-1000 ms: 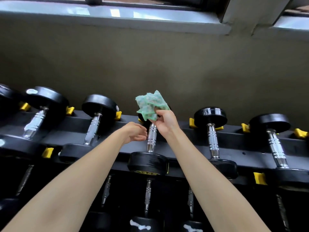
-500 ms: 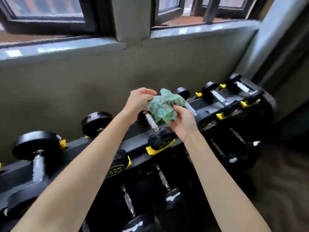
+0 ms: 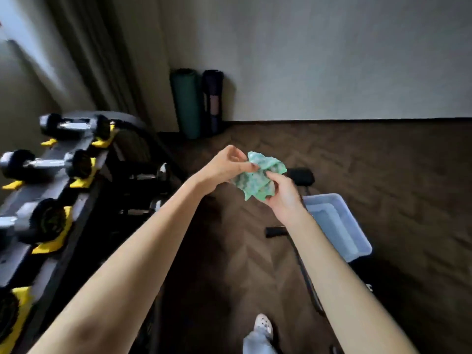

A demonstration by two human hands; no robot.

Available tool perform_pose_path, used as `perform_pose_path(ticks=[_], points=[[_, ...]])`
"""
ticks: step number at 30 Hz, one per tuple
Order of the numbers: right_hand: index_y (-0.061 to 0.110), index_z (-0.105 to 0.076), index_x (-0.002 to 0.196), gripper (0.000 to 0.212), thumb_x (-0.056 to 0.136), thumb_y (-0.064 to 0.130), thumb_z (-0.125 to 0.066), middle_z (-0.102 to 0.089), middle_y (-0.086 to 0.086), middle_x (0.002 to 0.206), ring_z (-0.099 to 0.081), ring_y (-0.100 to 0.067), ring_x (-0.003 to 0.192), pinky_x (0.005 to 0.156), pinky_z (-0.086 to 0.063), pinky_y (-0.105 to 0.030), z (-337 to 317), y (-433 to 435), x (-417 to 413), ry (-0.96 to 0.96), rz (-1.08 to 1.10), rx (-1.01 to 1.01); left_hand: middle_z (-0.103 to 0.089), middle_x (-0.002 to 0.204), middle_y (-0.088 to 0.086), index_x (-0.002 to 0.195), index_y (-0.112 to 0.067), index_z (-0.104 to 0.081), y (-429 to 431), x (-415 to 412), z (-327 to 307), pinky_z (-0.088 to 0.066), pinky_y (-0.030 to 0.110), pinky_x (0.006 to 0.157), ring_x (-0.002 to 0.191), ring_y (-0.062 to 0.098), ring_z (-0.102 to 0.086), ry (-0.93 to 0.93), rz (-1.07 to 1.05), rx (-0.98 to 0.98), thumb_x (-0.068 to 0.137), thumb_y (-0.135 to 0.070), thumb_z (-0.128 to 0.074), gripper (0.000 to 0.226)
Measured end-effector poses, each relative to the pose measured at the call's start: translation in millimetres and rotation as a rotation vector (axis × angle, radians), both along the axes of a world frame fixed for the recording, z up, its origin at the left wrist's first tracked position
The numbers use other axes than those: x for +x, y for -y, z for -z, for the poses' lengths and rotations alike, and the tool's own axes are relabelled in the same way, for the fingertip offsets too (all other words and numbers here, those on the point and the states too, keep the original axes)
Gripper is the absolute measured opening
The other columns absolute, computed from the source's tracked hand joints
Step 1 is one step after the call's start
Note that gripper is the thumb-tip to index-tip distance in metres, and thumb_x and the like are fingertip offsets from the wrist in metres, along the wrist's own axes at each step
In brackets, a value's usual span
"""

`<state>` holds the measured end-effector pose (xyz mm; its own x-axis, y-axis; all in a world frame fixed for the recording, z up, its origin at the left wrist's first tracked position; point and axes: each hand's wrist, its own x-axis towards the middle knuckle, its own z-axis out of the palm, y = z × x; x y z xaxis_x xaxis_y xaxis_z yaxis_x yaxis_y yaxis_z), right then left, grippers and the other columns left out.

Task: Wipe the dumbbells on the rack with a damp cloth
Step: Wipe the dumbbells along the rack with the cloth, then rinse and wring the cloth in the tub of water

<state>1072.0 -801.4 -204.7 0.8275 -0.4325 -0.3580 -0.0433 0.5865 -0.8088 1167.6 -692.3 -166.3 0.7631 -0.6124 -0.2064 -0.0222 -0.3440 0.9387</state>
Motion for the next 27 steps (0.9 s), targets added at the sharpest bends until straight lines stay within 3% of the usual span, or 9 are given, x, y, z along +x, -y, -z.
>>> perform_pose_path(ticks=[4, 9, 11, 15, 17, 20, 22, 24, 27], points=[[0.010, -0.055, 0.126, 0.033, 0.094, 0.010, -0.046, -0.063, -0.011, 0.122, -0.062, -0.023, 0.105, 0.072, -0.053, -0.032, 30, 106, -38, -0.081, 0.306, -0.024, -0.049, 0.090, -0.002, 0.094, -0.011, -0.043, 129, -24, 20, -0.047, 0.024, 0.063, 0.077, 0.012, -0.052, 0.059, 0.300, 0.081, 0.075, -0.015, -0.076, 0.038], [0.015, -0.055, 0.116, 0.023, 0.095, 0.010, -0.049, -0.063, -0.009, 0.118, -0.061, -0.023, 0.103, 0.077, -0.052, -0.034, 74, 214, -68, -0.252, 0.419, -0.020, -0.055, 0.086, 0.001, 0.076, -0.016, -0.055, 266, -37, 69, -0.038, 0.015, 0.059, 0.080, 0.016, -0.052, 0.254, 0.504, 0.227, 0.079, -0.012, -0.070, 0.016], [0.017, -0.050, 0.122, 0.026, 0.096, 0.013, -0.048, -0.061, -0.008, 0.116, -0.060, -0.023, 0.099, 0.077, -0.052, -0.035, 96, 254, -77, -0.329, 0.453, 0.023, -0.058, 0.085, 0.002, 0.079, -0.015, -0.063, 316, -43, 94, -0.042, 0.019, 0.063, 0.084, 0.020, -0.057, 0.286, 0.576, 0.312, 0.083, -0.016, -0.066, 0.005], [0.018, -0.047, 0.128, 0.030, 0.099, 0.025, -0.045, -0.056, -0.008, 0.111, -0.057, -0.024, 0.092, 0.077, -0.048, -0.035, 146, 317, -86, -0.508, 0.446, 0.075, -0.066, 0.105, 0.012, 0.093, -0.010, -0.067, 389, -53, 154, -0.043, 0.027, 0.083, 0.104, 0.028, -0.060, 0.246, 0.626, 0.471, 0.083, -0.023, -0.066, 0.016], [0.017, -0.051, 0.121, 0.025, 0.099, 0.027, -0.046, -0.058, -0.011, 0.106, -0.056, -0.025, 0.093, 0.074, -0.050, -0.033, 176, 339, -86, -0.580, 0.419, 0.100, -0.064, 0.111, 0.015, 0.101, -0.005, -0.065, 414, -51, 188, -0.043, 0.030, 0.085, 0.107, 0.030, -0.058, 0.246, 0.631, 0.552, 0.087, -0.021, -0.060, 0.022], [0.012, -0.055, 0.112, 0.019, 0.098, 0.021, -0.046, -0.060, -0.016, 0.103, -0.058, -0.025, 0.094, 0.084, -0.048, -0.032, 217, 361, -82, -0.697, 0.393, 0.086, -0.061, 0.114, 0.017, 0.101, -0.005, -0.060, 438, -43, 240, -0.043, 0.034, 0.084, 0.108, 0.032, -0.055, 0.257, 0.650, 0.647, 0.091, -0.020, -0.051, 0.020], [0.011, -0.059, 0.096, 0.010, 0.095, 0.015, -0.049, -0.062, -0.017, 0.101, -0.056, -0.023, 0.090, 0.071, -0.049, -0.026, 255, 375, -79, -0.800, 0.394, 0.031, -0.057, 0.118, 0.018, 0.102, -0.004, -0.060, 452, -38, 280, -0.042, 0.036, 0.087, 0.109, 0.033, -0.053, 0.268, 0.695, 0.706, 0.090, -0.018, -0.052, 0.020], [0.010, -0.057, 0.077, 0.016, 0.091, 0.010, -0.050, -0.059, -0.015, 0.088, -0.051, -0.021, 0.078, 0.057, -0.041, -0.023, 297, 387, -76, -0.891, 0.383, -0.037, -0.052, 0.121, 0.019, 0.103, 0.000, -0.061, 465, -35, 322, -0.042, 0.037, 0.090, 0.113, 0.034, -0.050, 0.290, 0.745, 0.753, 0.090, -0.017, -0.052, 0.023], [0.006, -0.053, 0.068, 0.021, 0.088, 0.005, -0.047, -0.056, -0.013, 0.071, -0.049, -0.018, 0.056, 0.052, -0.033, -0.027, 347, 398, -69, -0.970, 0.331, -0.112, -0.054, 0.121, 0.023, 0.107, 0.002, -0.059, 477, -32, 376, -0.041, 0.035, 0.086, 0.112, 0.037, -0.051, 0.317, 0.806, 0.806, 0.092, -0.012, -0.045, 0.025]])
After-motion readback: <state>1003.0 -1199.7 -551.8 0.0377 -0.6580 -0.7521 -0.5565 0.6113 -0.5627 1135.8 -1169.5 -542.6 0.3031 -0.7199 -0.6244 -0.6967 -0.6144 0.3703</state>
